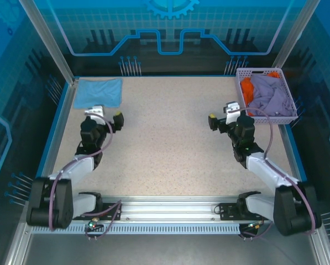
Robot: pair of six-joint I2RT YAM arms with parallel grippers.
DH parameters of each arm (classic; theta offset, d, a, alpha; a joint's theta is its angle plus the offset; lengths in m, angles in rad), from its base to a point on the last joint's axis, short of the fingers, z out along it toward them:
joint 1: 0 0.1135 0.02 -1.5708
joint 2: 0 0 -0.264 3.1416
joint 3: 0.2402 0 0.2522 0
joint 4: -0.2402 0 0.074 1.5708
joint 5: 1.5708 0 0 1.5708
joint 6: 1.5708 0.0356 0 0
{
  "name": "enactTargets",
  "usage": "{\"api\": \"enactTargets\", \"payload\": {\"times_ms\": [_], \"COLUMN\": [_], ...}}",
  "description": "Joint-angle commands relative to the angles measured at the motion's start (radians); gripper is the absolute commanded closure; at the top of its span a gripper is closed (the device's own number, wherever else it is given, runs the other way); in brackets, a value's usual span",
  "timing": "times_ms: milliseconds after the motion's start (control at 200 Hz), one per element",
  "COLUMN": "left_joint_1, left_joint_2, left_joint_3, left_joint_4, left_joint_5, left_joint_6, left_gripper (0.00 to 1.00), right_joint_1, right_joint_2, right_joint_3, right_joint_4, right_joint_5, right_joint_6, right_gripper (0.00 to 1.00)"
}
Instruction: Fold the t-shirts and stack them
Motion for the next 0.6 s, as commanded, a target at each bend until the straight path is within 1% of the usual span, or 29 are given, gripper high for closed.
{"api": "enactTargets", "payload": {"times_ms": [0, 40, 95, 125, 180, 215, 270, 285, 315, 365, 405, 450, 505, 595], "left_joint_1": [-0.001, 0.006, 0.031, 0.045, 0.062, 0.075, 0.107, 0.120, 0.151, 0.194, 0.207, 0.204, 0.192, 0.143], "left_joint_2": [-0.089, -0.112, -0.137, -0.144, -0.150, -0.150, -0.141, -0.135, -0.111, -0.060, -0.018, 0.024, 0.072, 0.119], "left_joint_3": [0.094, 0.132, 0.186, 0.216, 0.264, 0.294, 0.331, 0.340, 0.357, 0.407, 0.462, 0.523, 0.572, 0.623], "left_joint_4": [-0.135, -0.160, -0.179, -0.188, -0.223, -0.271, -0.367, -0.381, -0.388, -0.424, -0.505, -0.595, -0.646, -0.731], "left_joint_5": [-0.065, -0.043, 0.049, 0.091, 0.106, 0.094, 0.076, 0.090, 0.153, 0.240, 0.272, 0.283, 0.307, 0.280], "left_joint_6": [-0.243, -0.318, -0.392, -0.431, -0.512, -0.587, -0.745, -0.777, -0.812, -0.830, -0.830, -0.799, -0.760, -0.705], "left_gripper": [0.01, 0.01, 0.01, 0.01, 0.01, 0.01, 0.01, 0.01, 0.01, 0.01, 0.01, 0.01, 0.01, 0.01], "right_joint_1": [0.011, 0.007, -0.012, -0.025, -0.051, -0.070, -0.114, -0.124, -0.147, -0.171, -0.172, -0.171, -0.178, -0.242], "right_joint_2": [-0.076, -0.101, -0.125, -0.134, -0.138, -0.139, -0.135, -0.136, -0.136, -0.133, -0.128, -0.124, -0.117, -0.098], "right_joint_3": [0.092, 0.134, 0.186, 0.221, 0.262, 0.275, 0.281, 0.280, 0.277, 0.272, 0.286, 0.304, 0.319, 0.321], "right_joint_4": [-0.205, -0.286, -0.395, -0.469, -0.557, -0.564, -0.542, -0.534, -0.507, -0.457, -0.457, -0.476, -0.512, -0.511], "right_joint_5": [0.102, 0.138, 0.127, 0.136, 0.124, 0.063, -0.094, -0.129, -0.200, -0.329, -0.362, -0.335, -0.260, -0.226], "right_joint_6": [0.119, 0.193, 0.277, 0.352, 0.434, 0.447, 0.467, 0.480, 0.512, 0.544, 0.561, 0.588, 0.641, 0.712], "right_gripper": [0.00, 0.00, 0.00, 0.00, 0.00, 0.00, 0.00, 0.00, 0.00, 0.00, 0.00, 0.00, 0.00, 0.00]}}
